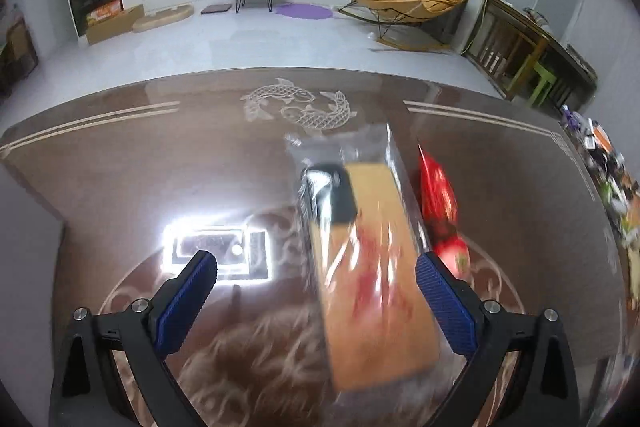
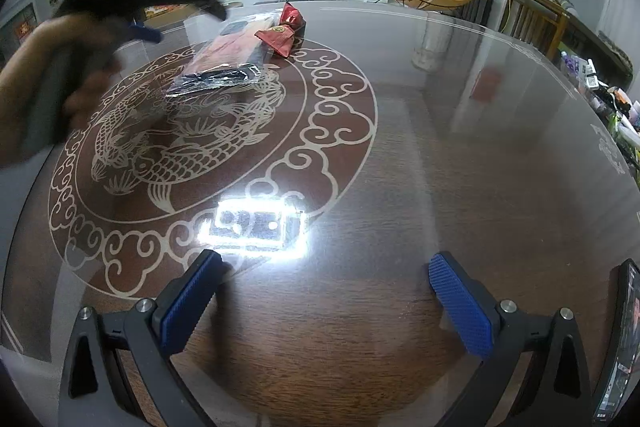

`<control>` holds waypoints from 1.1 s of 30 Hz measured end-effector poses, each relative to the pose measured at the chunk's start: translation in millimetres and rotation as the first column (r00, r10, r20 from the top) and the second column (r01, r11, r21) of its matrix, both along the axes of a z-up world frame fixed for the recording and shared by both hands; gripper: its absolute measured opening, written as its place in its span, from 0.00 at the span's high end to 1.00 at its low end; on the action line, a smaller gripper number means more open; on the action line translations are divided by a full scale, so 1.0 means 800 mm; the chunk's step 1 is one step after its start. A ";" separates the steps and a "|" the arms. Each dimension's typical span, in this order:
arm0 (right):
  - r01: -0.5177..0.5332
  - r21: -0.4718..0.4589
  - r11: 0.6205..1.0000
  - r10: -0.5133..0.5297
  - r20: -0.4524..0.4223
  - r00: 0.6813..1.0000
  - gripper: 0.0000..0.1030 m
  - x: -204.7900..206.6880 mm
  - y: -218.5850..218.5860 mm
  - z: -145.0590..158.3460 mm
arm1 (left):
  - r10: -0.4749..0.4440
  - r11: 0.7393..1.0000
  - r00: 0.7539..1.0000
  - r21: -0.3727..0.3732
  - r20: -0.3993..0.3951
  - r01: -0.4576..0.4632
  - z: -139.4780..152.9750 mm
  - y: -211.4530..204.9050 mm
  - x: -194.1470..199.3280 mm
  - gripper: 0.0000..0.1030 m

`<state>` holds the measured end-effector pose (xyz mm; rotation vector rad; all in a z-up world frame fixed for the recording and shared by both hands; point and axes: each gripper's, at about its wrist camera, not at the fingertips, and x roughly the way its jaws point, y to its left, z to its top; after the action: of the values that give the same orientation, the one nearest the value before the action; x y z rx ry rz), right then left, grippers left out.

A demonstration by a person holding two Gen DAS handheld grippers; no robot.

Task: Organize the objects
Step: 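Close the left tool on the bagged orange phone case and lift it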

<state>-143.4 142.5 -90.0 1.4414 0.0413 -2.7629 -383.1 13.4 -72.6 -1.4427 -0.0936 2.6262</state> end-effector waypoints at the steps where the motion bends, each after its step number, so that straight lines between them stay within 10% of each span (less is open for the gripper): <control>1: -0.004 0.000 1.000 0.004 0.000 1.000 0.00 0.000 -0.001 0.000 | -0.007 1.000 1.000 -0.008 0.006 0.007 -0.006 0.010 -0.011 0.02; 8: -0.023 -0.002 1.000 0.023 -0.001 1.000 0.00 0.000 -0.004 0.000 | -0.086 0.986 0.995 -0.136 0.045 0.091 -0.045 0.068 -0.037 0.00; 13: -0.024 -0.013 1.000 0.024 -0.004 1.000 0.00 0.001 -0.003 0.001 | -0.021 0.996 1.000 -0.084 0.000 0.021 -0.046 0.054 -0.037 0.00; 18: -0.024 -0.011 1.000 0.024 -0.004 1.000 0.00 0.001 -0.002 0.001 | -0.040 0.992 0.998 -0.117 -0.048 0.034 -0.044 0.047 -0.012 0.25; 33: -0.025 0.000 1.000 0.025 0.000 1.000 0.00 -0.002 -0.004 -0.001 | 0.028 0.992 0.999 -0.121 -0.033 -0.032 -0.046 -0.079 0.287 0.18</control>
<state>-144.8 139.3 -91.1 1.4310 0.0586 -2.7434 -153.7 -50.0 -109.7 -1.4468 0.0502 2.7208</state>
